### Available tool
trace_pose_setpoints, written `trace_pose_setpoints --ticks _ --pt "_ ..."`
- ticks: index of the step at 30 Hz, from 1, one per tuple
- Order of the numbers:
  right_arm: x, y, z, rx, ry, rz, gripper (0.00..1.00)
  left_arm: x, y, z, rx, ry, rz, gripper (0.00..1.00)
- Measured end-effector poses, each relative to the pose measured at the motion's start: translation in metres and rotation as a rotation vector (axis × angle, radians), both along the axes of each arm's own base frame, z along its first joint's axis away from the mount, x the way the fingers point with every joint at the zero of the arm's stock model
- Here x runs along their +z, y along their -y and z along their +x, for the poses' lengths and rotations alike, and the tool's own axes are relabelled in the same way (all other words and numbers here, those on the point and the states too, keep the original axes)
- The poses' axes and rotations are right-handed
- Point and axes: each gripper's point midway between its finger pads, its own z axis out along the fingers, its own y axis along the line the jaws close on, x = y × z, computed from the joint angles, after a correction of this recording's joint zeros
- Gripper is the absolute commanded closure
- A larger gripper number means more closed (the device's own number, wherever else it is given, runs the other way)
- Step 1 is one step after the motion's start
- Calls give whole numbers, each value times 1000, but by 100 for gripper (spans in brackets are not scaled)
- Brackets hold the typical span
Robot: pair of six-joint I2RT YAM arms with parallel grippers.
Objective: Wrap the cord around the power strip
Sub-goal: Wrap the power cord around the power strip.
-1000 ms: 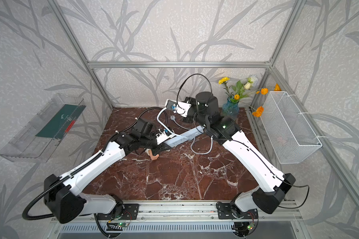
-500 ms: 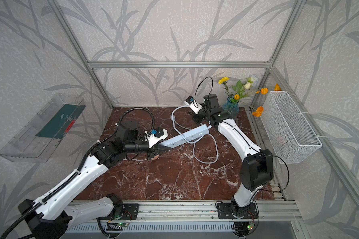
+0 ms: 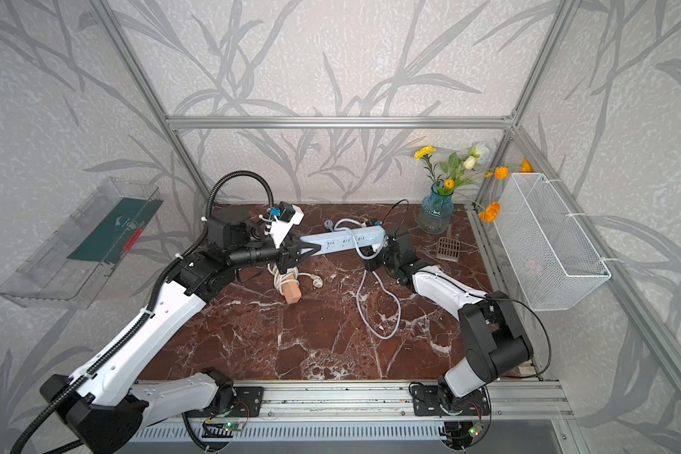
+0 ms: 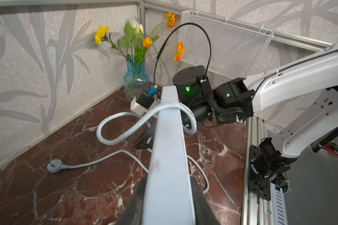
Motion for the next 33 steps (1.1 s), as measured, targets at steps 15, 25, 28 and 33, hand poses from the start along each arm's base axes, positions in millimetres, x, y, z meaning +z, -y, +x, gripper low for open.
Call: trace_pose_setpoints --ticks 15,25,28,33 --pt "44 -19 -18 103 -96 400 80 15 -3 27 74 -158 -350 100" --pt "46 -34 -11 17 -53 412 86 24 -10 44 154 -212 -468 100" --pt "39 -45 -15 -7 -60 408 78 26 -14 49 192 -200 -482 100" --pt "25 -50 -23 -24 -117 401 77 39 -34 67 303 -134 -534 100"
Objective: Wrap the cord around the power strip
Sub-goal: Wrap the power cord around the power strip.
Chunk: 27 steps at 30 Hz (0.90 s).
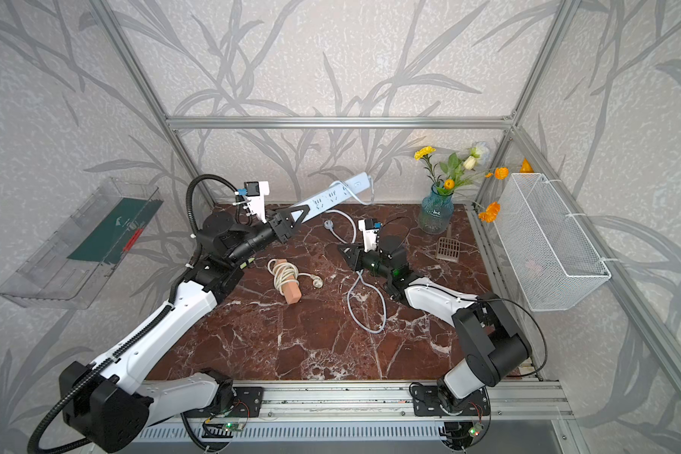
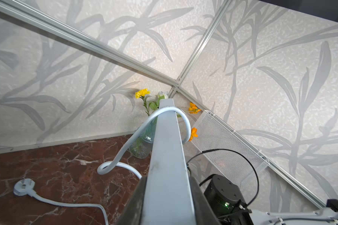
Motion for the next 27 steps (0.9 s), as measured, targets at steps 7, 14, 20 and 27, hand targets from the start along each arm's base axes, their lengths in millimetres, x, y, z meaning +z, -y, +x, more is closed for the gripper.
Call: trace_pose_setpoints --ticks 7,14,20,27 --pt "27 -20 -5 74 41 -69 100 4 -14 11 101 14 -11 100" --pt "4 -33 -64 178 108 -306 100 3 -39 24 208 26 73 100" --pt "50 -28 -97 206 402 -540 100 0 -48 26 279 62 312 100" --pt "174 -27 -98 111 896 -774 100 -57 -56 18 241 -50 595 100"
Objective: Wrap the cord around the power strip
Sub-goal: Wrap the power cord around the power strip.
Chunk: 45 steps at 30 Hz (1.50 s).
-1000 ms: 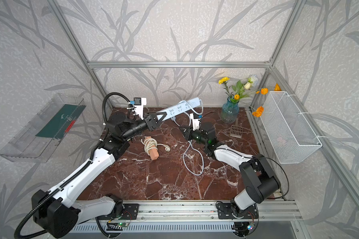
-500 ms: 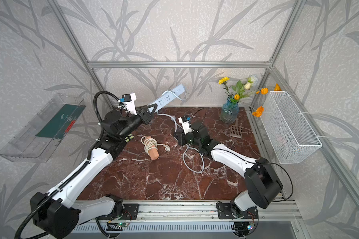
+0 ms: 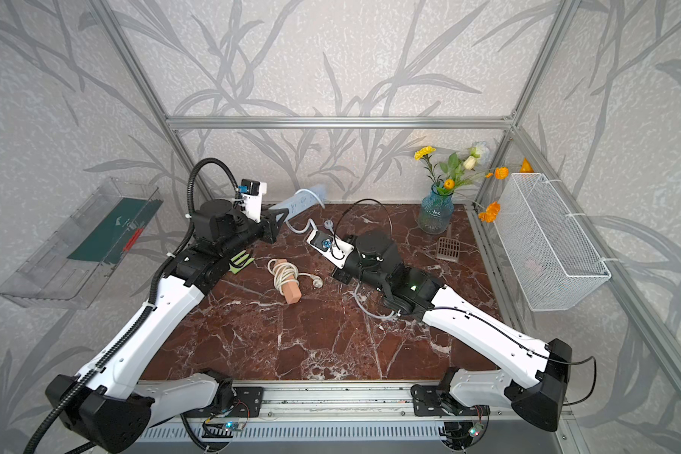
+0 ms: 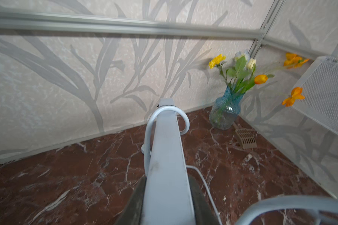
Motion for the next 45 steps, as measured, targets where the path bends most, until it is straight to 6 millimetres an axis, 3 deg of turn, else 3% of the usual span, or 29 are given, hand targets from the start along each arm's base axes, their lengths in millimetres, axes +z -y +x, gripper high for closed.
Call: trace_pose_setpoints --ticks 2,4,8,12,14,17,20,22,29,36,40,45 --pt "27 2 12 -31 122 -56 100 -20 6 -10 -55 -75 26 100" --pt "41 -3 29 -44 182 -110 100 -33 15 -22 -126 -137 27 100" --pt "44 -3 86 -50 154 -135 100 -49 38 -54 -304 -234 -50 100" --pt "18 23 157 -49 -9 -83 100 -41 56 -82 -452 -268 -189 100" --pt "-5 34 188 -28 -121 -24 100 -23 65 -89 -521 -245 -267 100" --pt "-49 46 213 14 -306 91 98 7 74 -93 -594 -189 -379 100" --pt "-87 54 217 54 -472 229 92 29 79 -94 -641 -151 -473 100" --pt "-100 58 215 84 -547 318 85 40 80 -92 -657 -138 -523 100" --pt "-116 58 204 137 -636 538 63 75 87 -74 -692 -62 -662 100" --pt "-130 44 196 82 -633 688 50 99 87 -55 -663 -1 -752 100" --pt "-129 36 205 40 -590 737 43 119 84 -57 -666 62 -778 100" --pt "-152 24 226 -34 -573 747 43 141 78 -62 -665 131 -796 100"
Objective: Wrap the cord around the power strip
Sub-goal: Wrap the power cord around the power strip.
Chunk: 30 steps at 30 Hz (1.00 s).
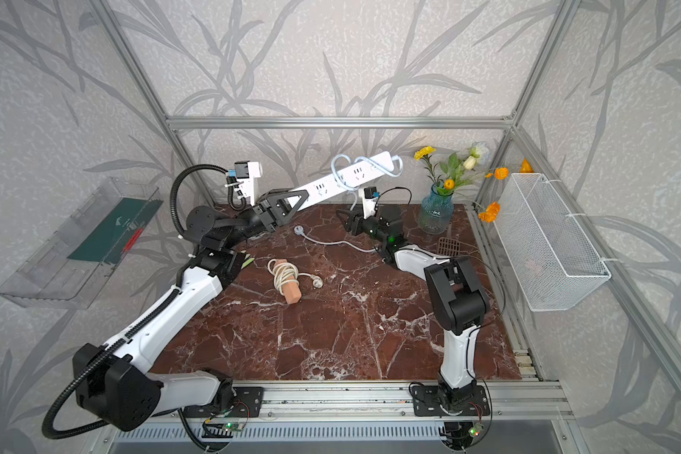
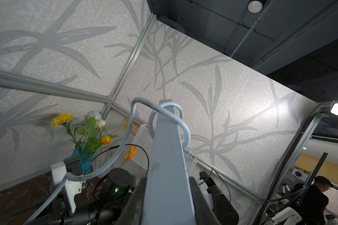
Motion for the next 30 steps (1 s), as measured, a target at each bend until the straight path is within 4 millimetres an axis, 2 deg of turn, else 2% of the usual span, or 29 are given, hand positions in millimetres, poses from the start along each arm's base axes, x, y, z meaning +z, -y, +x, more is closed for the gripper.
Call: trace_pose_setpoints --ticks 2,3,5,7,9,11,13,16,18,20,24,26,30 --pt "-16 -3 6 -39 -21 -14 47 4 -2 -1 14 9 -12 100" --pt "-22 -4 8 -54 -26 -18 53 5 -3 0 20 9 -16 100" --pt "-32 -5 12 -80 -35 -29 71 7 -5 2 36 8 -25 100" --pt "-41 -7 8 -91 -36 -49 83 8 -9 7 71 6 -33 100" --pt "-51 -9 -5 -100 -36 -90 88 7 -14 14 124 1 -33 100" --pt "-67 -11 -33 -102 -36 -176 92 2 -22 27 209 -12 -18 100" --pt "-77 -20 -72 -75 -25 -276 94 -7 -32 43 317 -28 17 100" --pt "-71 -38 -140 7 70 -437 98 -25 -49 68 505 -46 131 100" --pt "-52 -42 -174 60 168 -518 99 -41 -60 81 625 -39 244 100" --pt "-22 -34 -189 62 279 -589 100 -62 -72 92 726 -33 383 100" --pt "53 -13 -193 9 488 -693 100 -113 -83 101 789 -60 646 100" --pt "103 -11 -188 -32 603 -717 100 -145 -83 100 758 -91 777 100" --pt "200 -9 -177 -121 801 -714 100 -199 -77 83 630 -157 923 100"
